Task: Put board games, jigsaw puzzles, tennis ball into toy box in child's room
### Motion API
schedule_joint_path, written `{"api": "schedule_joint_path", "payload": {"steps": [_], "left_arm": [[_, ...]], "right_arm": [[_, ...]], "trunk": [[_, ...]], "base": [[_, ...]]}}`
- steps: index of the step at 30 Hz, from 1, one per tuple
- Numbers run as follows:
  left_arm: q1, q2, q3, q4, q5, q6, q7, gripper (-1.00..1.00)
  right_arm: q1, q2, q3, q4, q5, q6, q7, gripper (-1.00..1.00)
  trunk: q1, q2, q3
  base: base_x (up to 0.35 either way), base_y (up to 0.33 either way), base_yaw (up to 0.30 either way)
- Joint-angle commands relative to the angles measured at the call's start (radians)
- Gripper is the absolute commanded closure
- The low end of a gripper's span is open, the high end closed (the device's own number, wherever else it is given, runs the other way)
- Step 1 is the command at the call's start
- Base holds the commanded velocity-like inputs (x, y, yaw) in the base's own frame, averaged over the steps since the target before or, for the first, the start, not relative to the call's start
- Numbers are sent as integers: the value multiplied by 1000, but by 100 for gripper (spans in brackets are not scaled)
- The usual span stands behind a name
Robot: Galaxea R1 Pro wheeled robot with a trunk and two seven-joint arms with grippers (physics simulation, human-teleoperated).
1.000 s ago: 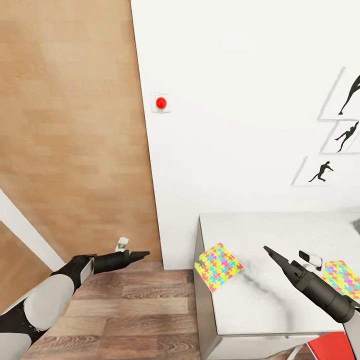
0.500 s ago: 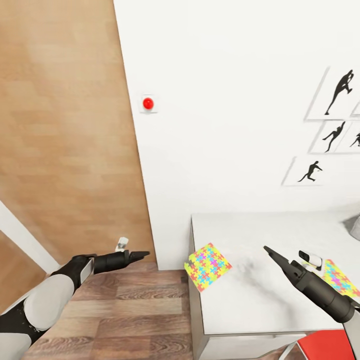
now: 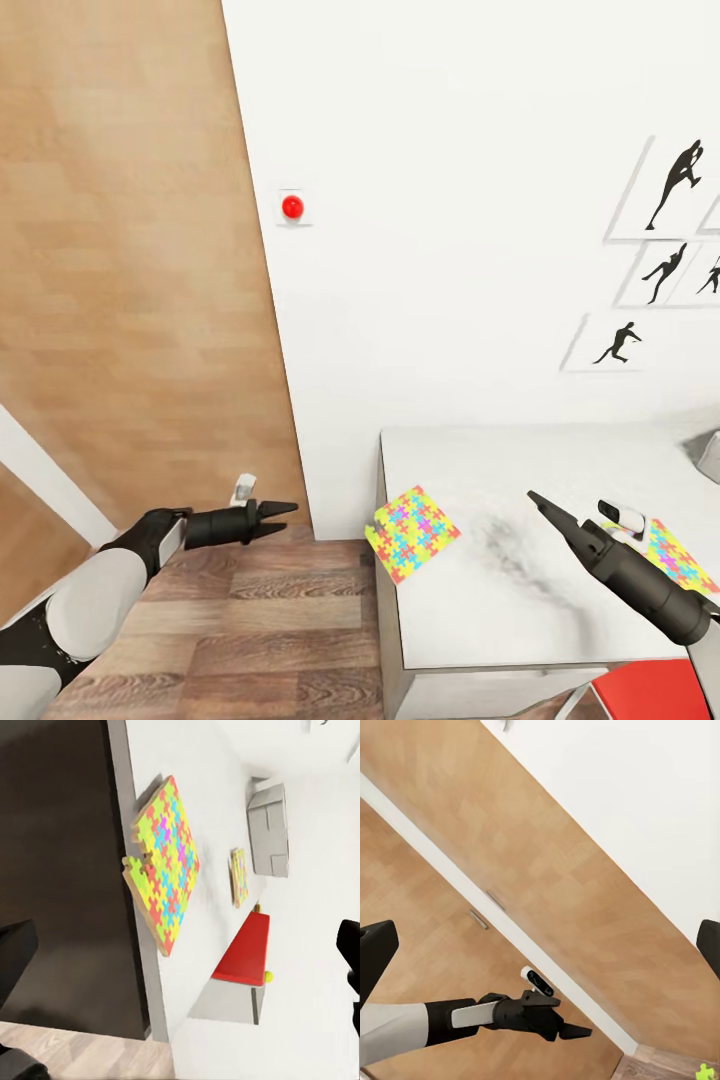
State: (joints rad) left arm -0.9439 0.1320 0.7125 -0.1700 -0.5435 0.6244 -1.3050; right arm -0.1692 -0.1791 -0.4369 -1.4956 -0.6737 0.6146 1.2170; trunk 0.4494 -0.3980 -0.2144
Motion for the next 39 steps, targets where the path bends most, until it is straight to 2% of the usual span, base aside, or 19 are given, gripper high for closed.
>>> {"api": "schedule_joint_path", "payload": {"steps": [1,13,28,39], "left_arm": [[-1,0,9,-1,-10,22,-5,-100],[-1,-2,10,-6,-9,60,-2,-100],[-1,-2,9,-6,-10,42,1,-100],[-1,-3,9,-6,-9,13,1,-100]], "right_arm": [[-1,0,0,0,-4,8,1,-100],[-1,0,0,-1,-4,8,1,-100],[-1,-1,-2,-2,-7,9,3,-100],[0,-1,-19,-2,-11,11,5,-100]], "trunk": [[1,-2,-2],[1,-2,-2],[58,-107,-49],[100,-184,-83]], "base": [[0,-3,0],[0,-1,0],[0,0,0],[0,0,0]]}}
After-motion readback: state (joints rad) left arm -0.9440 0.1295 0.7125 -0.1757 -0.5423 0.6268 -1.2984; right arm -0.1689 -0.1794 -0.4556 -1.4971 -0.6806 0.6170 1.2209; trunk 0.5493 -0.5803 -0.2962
